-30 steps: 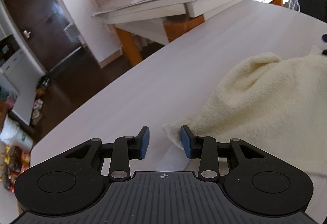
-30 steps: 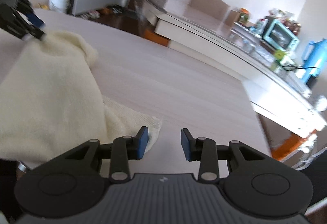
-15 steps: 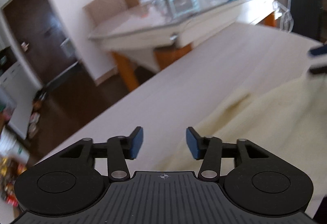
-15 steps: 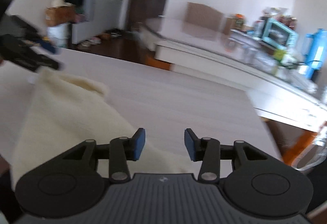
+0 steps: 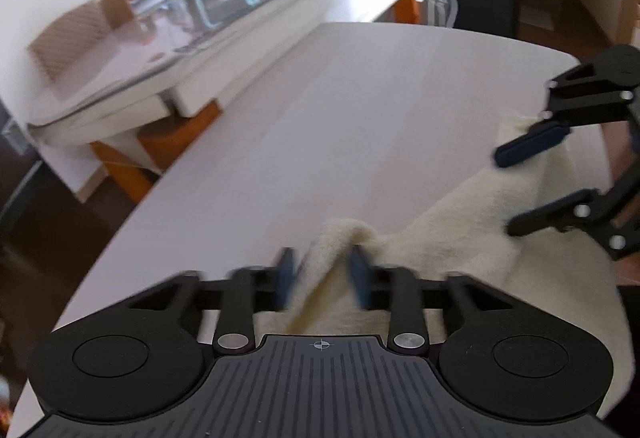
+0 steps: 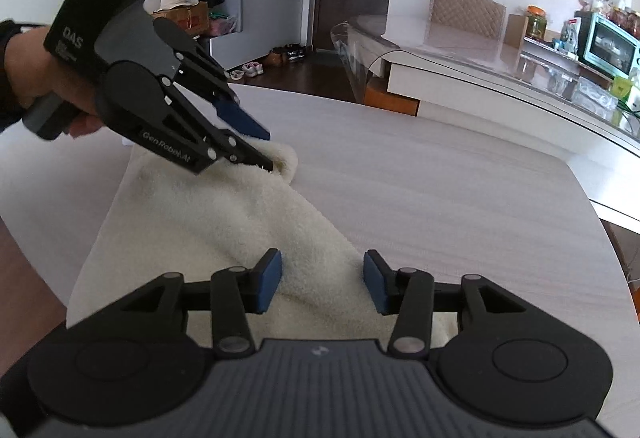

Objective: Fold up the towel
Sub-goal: 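Lift the towel with both grippers and shake it open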

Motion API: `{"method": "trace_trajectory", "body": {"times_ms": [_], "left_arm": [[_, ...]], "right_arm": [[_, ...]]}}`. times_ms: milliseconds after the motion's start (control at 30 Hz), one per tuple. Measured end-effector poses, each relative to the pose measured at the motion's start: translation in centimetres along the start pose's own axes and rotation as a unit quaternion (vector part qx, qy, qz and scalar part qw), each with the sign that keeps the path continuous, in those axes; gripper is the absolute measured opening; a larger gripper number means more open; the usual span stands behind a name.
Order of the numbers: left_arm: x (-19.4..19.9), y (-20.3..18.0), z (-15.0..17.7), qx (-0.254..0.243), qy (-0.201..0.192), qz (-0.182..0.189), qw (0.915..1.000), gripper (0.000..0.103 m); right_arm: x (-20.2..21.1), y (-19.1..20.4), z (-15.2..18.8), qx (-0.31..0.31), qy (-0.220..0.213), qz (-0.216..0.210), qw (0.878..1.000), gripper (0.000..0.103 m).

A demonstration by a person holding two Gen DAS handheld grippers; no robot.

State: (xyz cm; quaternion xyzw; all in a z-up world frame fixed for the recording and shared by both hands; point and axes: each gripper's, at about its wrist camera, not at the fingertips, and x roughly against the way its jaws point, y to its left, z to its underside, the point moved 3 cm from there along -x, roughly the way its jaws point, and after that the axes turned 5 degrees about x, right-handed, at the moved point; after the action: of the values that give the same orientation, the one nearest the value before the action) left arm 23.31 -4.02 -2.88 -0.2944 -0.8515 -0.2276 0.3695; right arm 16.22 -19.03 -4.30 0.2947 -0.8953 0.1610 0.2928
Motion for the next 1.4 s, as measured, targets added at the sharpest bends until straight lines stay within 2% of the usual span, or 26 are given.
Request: {"method": "trace_trajectory", "body": {"times_ms": [33,67,167,267,367,433,500,533,600,633,700,800,933,1000,1100,1133,1200,1233,1267,1400], "left_arm": [[0.1,-0.1,0.0,0.000,-0.004,-0.015,0.9999,0.008],[0.2,0.2,0.0,0.004,-0.008,-0.022,0.9997,0.006],[1.0,2.6,-0.4,0.057,-0.041,-0.080,0.9943,0.006],[1.4,3.2,-0.1,0.077,-0.045,-0.088,0.9921,0.006],[1.5,2.5,0.8,0.072,-0.044,-0.079,0.9933,0.006],[2.0,2.0,1.2,0.064,-0.063,-0.069,0.9936,0.006],[2.9,2.0,1.6,0.071,-0.087,-0.055,0.9922,0.006],[3.5,2.2,1.8,0.078,-0.103,-0.043,0.9907,0.006],[4.3,2.5,1.9,0.079,-0.121,-0.041,0.9888,0.006],[5.0,2.7,2.0,0.077,-0.135,-0.036,0.9872,0.006],[5.9,3.0,2.0,0.075,-0.154,-0.031,0.9847,0.006],[7.5,2.9,2.0,0.068,-0.187,-0.022,0.9797,0.006],[9.6,2.3,2.1,0.052,-0.231,-0.010,0.9716,0.006],[9.9,2.0,2.2,0.046,-0.236,-0.009,0.9707,0.006],[9.8,1.6,2.3,0.039,-0.225,-0.009,0.9735,0.006],[9.6,1.5,2.4,0.034,-0.221,-0.012,0.9746,0.006],[8.9,1.6,2.6,0.034,-0.207,-0.022,0.9776,0.006],[8.6,1.7,2.7,0.035,-0.201,-0.027,0.9786,0.006],[8.4,1.8,2.7,0.037,-0.195,-0.032,0.9796,0.006],[7.2,2.2,3.1,0.040,-0.165,-0.057,0.9838,0.011]], "right_arm": [[0.1,0.3,0.0,0.007,-0.001,0.000,1.000,0.016],[0.2,0.5,0.0,0.014,-0.001,0.000,1.000,0.013],[0.5,1.1,0.0,0.027,-0.003,-0.001,1.000,0.011],[1.9,2.2,0.3,0.054,-0.014,-0.006,0.998,0.011],[2.7,3.2,0.3,0.071,-0.010,-0.045,0.996,0.013],[3.0,3.4,0.2,0.055,-0.010,-0.076,0.996,0.016],[3.5,2.4,-0.1,0.012,-0.028,-0.092,0.995,0.018],[3.7,1.6,-0.4,-0.014,-0.041,-0.090,0.995,0.021],[3.6,0.3,-0.8,-0.041,-0.055,-0.077,0.995,0.035],[3.4,-0.4,-1.0,-0.055,-0.060,-0.066,0.995,0.045],[2.8,-1.7,-1.3,-0.073,-0.065,-0.047,0.994,0.045],[1.0,-1.7,-1.0,-0.053,-0.044,-0.037,0.997,0.045],[-0.2,-0.2,-0.9,-0.033,-0.033,-0.081,0.996,0.046],[-0.6,1.0,-1.0,-0.014,-0.030,-0.106,0.994,0.050],[-1.0,2.3,-1.0,0.025,-0.024,-0.091,0.995,0.050],[-1.1,2.6,-1.0,0.035,-0.023,-0.086,0.995,0.050],[-1.2,3.2,-1.0,0.056,-0.021,-0.073,0.996,0.038],[-1.2,3.4,-1.1,0.060,-0.018,-0.067,0.996,0.018],[-1.2,3.5,-1.1,0.063,-0.016,-0.061,0.996,0.008],[-1.4,2.9,-0.9,0.082,0.003,0.018,0.996,0.008]]}}
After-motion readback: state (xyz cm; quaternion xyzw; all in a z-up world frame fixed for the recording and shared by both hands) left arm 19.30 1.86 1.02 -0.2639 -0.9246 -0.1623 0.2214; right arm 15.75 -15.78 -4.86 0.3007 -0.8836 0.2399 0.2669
